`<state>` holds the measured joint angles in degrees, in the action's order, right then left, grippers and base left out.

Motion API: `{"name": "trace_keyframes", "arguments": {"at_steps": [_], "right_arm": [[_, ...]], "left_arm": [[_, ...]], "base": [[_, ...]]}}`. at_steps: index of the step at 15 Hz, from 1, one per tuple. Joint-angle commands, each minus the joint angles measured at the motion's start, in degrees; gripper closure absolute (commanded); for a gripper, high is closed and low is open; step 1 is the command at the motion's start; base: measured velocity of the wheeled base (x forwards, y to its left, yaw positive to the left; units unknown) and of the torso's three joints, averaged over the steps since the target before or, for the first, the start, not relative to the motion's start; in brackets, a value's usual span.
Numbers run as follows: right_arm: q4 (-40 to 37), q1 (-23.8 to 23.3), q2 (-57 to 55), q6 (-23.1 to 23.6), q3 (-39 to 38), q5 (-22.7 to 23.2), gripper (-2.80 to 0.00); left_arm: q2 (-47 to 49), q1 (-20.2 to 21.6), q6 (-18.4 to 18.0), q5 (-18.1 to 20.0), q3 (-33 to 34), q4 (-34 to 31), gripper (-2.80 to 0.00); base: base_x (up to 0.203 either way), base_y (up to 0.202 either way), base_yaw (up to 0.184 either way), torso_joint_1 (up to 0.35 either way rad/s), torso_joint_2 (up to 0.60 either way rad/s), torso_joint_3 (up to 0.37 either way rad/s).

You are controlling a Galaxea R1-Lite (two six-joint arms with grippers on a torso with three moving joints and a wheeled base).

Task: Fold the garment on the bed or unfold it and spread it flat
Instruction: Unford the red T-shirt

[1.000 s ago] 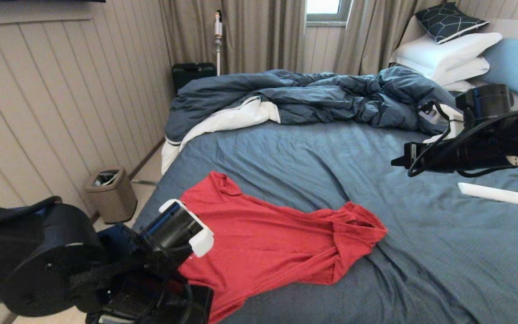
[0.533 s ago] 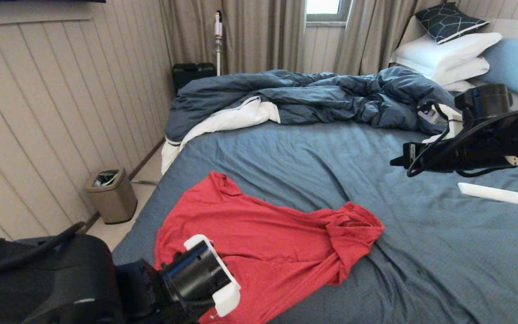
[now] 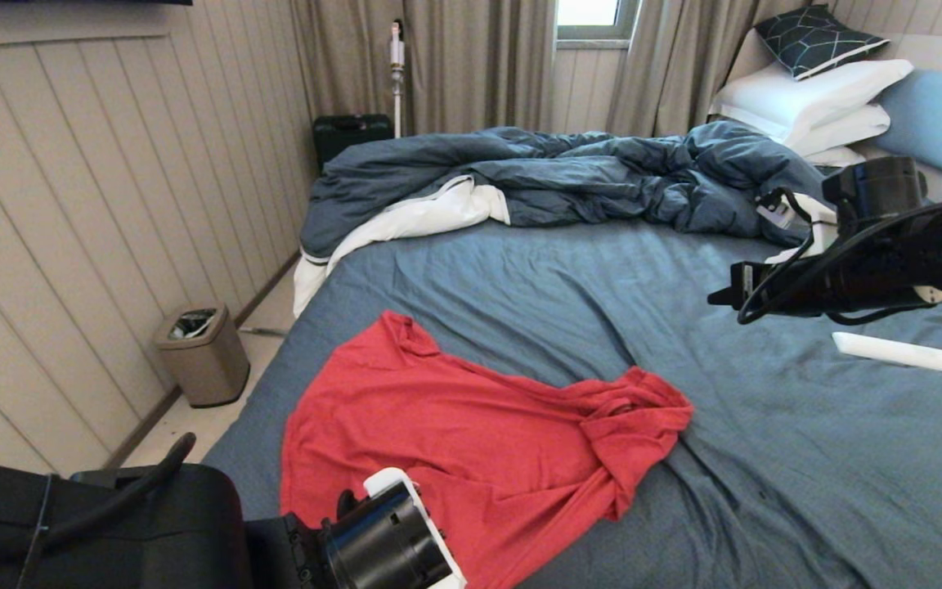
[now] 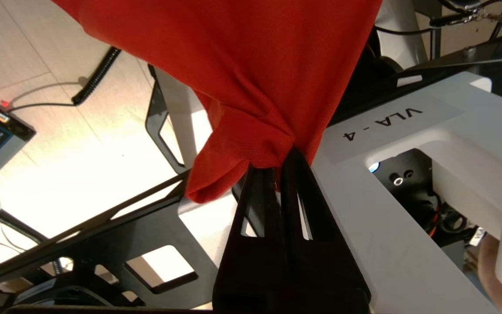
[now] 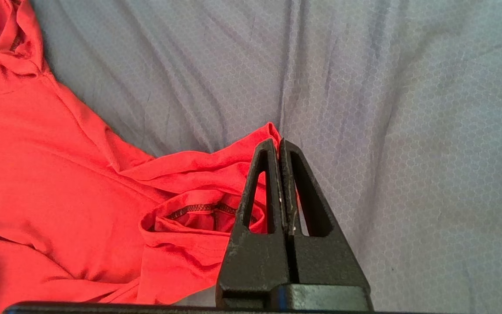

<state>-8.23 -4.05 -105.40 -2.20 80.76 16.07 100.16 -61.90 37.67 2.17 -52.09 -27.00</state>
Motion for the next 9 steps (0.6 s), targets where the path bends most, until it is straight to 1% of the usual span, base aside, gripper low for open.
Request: {"name": "trace_keyframes", "arguments": {"at_steps": [1, 3, 5, 9], "right_arm": [[-0.03, 0.0, -0.24, -0.08, 0.04, 0.1, 0.0], [-0.03, 0.0, -0.24, 0.0, 0.1, 0.1, 0.0], [-0.03, 0.0, -0.24, 0.0, 0.1, 0.1, 0.0], [-0.03, 0.0, -0.18, 0.0, 0.01, 0.1, 0.0]], "left_arm": [[0.48, -0.75, 0.16, -0.11, -0.03, -0.07, -2.8], [0.56, -0.85, 0.12, -0.15, -0.35, 0.16, -2.8], [0.05, -0.94, 0.04, -0.23, -0.55, 1.76, -2.8], [-1.06, -1.16, -0.23, -1.63, -1.43, 1.95, -2.8]], "base": [[0.0, 0.0, 0.0, 0.0, 0.0, 0.0], [0.0, 0.0, 0.0, 0.0, 0.0, 0.0], [0.0, 0.0, 0.0, 0.0, 0.0, 0.0], [0.0, 0.0, 0.0, 0.0, 0.0, 0.0]]}}
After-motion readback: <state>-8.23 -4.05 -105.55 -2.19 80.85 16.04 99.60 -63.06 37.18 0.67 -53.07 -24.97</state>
